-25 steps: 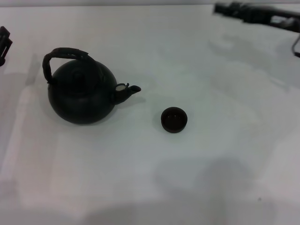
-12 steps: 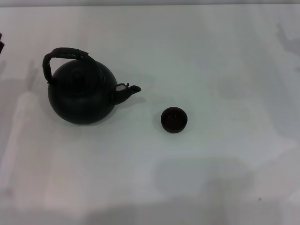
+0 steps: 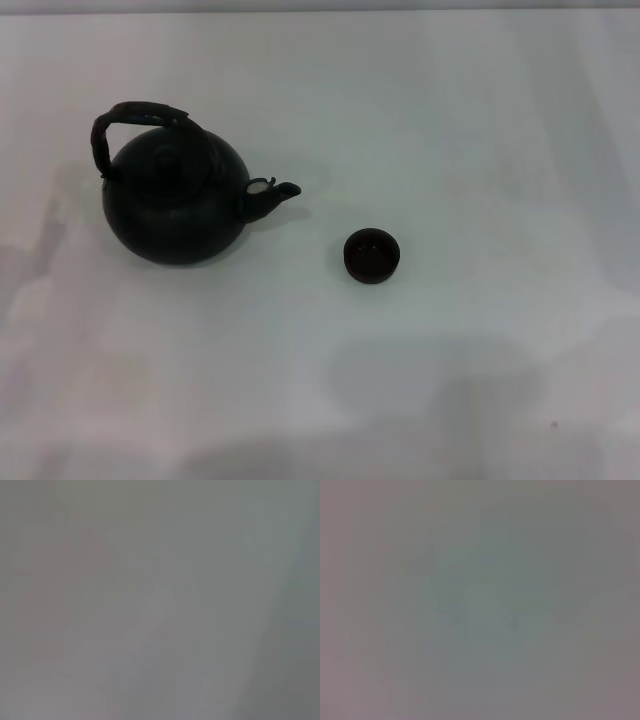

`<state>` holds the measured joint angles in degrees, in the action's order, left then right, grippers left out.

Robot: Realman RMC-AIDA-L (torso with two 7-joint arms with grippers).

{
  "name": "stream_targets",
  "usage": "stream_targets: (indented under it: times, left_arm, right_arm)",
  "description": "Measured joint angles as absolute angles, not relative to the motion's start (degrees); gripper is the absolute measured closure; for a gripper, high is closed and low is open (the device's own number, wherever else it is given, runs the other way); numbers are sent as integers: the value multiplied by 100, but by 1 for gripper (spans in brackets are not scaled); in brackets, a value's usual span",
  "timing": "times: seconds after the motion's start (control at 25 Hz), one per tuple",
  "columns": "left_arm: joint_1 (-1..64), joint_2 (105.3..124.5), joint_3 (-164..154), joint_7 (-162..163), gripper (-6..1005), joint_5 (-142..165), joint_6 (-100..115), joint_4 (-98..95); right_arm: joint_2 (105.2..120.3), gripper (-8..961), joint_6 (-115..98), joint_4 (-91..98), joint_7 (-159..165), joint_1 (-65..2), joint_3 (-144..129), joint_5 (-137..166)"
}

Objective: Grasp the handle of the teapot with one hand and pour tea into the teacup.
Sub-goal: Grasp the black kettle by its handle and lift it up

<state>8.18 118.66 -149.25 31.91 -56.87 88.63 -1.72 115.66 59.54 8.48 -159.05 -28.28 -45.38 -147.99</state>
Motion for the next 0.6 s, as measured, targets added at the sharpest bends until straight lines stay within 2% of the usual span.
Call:
stream_targets:
  times: [0.16, 0.6]
  left_arm:
    - [798, 11869, -14924, 3164, 184, -4908, 9019, -14]
    - [1356, 11901, -14921, 3121, 185, -4358, 8630, -2]
  right_arm:
    - [11556, 169, 5703, 890, -15845, -2888, -4534, -14802]
    - [11553, 169, 5468, 898, -15763, -2995, -4520, -14810]
